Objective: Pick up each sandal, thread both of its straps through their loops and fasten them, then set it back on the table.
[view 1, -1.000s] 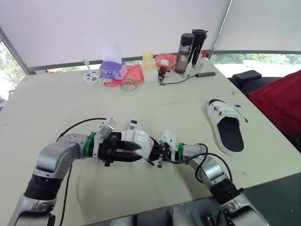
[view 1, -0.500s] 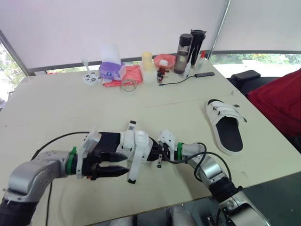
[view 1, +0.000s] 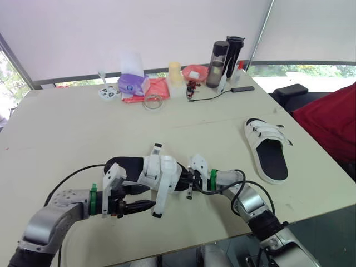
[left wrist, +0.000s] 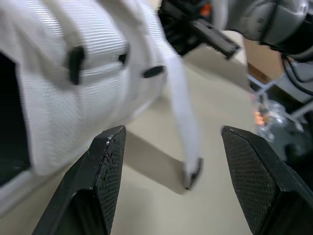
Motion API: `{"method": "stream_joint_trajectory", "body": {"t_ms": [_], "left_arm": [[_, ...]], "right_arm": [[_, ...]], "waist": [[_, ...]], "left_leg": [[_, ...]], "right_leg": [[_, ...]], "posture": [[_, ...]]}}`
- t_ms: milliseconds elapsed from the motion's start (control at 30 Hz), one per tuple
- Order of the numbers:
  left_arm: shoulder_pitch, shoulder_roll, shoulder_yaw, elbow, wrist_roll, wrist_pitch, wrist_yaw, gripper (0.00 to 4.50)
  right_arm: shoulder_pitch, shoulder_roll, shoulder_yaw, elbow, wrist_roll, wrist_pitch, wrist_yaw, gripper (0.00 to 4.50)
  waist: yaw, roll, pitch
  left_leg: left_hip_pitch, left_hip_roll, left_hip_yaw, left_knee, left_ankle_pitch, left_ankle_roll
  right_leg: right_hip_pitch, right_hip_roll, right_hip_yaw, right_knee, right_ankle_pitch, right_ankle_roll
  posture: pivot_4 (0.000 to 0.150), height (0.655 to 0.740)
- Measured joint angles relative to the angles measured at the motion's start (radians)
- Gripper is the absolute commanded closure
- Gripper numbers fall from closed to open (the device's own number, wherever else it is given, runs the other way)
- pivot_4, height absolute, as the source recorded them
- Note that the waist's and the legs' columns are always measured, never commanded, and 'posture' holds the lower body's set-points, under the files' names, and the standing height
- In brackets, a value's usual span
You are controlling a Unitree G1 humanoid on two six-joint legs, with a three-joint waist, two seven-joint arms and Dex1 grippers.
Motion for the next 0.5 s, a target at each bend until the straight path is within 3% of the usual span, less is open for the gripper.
{"method": "stream_joint_trajectory", "body": {"t_ms": [367,500], "left_arm": [[-0.016,-0.025,-0.084,0.027,-0.004,0.026,-0.031,1.34],[-0.051,-0.072,-0.112,0.064,-0.003,0.030,-0.013,2.66]], "right_arm": [[0.006,-0.002,-0.002,-0.004,0.000,0.000,-0.003,4.50],[0.012,-0.002,-0.004,-0.009,0.000,0.000,-0.008,4.50]], "waist": [[0.003,0.001,-0.004],[0.006,0.000,-0.005]], "left_leg": [[0.000,0.000,0.000,0.000,0.000,0.000],[0.000,0.000,0.000,0.000,0.000,0.000]], "right_leg": [[0.000,0.000,0.000,0.001,0.000,0.000],[0.000,0.000,0.000,0.001,0.000,0.000]], "posture": [[0.150,0.7400],[0.150,0.7400]]}}
